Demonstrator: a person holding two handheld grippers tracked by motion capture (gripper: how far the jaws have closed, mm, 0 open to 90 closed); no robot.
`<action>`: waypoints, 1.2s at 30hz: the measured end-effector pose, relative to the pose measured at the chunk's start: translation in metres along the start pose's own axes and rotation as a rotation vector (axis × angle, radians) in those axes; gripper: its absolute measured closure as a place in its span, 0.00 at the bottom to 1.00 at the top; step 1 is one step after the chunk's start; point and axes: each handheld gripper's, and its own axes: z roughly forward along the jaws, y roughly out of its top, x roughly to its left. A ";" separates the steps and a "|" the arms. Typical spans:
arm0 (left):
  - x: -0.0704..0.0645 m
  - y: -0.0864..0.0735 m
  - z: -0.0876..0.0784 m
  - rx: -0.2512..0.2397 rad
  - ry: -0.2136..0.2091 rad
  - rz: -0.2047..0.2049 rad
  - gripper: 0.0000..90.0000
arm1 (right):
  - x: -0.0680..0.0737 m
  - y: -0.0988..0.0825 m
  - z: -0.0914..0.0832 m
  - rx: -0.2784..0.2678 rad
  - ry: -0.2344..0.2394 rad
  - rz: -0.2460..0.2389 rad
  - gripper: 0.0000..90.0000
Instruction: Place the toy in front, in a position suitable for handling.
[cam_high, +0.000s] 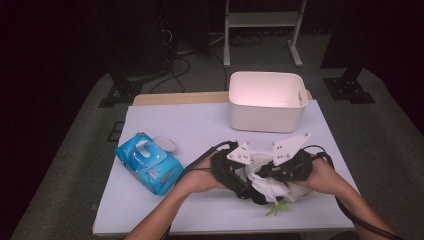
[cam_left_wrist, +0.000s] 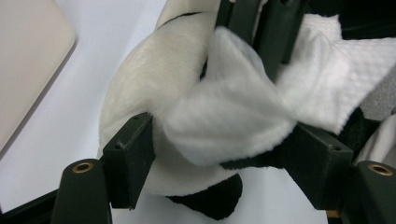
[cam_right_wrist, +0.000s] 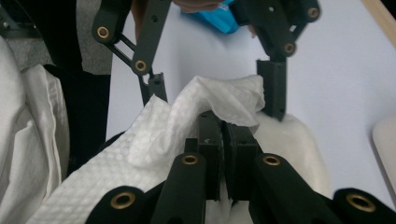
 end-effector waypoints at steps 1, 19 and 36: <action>0.000 0.000 -0.001 0.002 0.001 0.001 0.31 | 0.000 0.001 0.001 0.005 0.001 -0.007 0.95; 0.003 0.009 -0.009 -0.010 -0.013 -0.014 0.31 | -0.010 -0.042 -0.031 -0.008 -0.054 0.111 0.94; -0.003 0.006 0.000 0.023 -0.029 0.008 0.32 | 0.002 -0.007 -0.006 -0.015 -0.005 0.008 0.94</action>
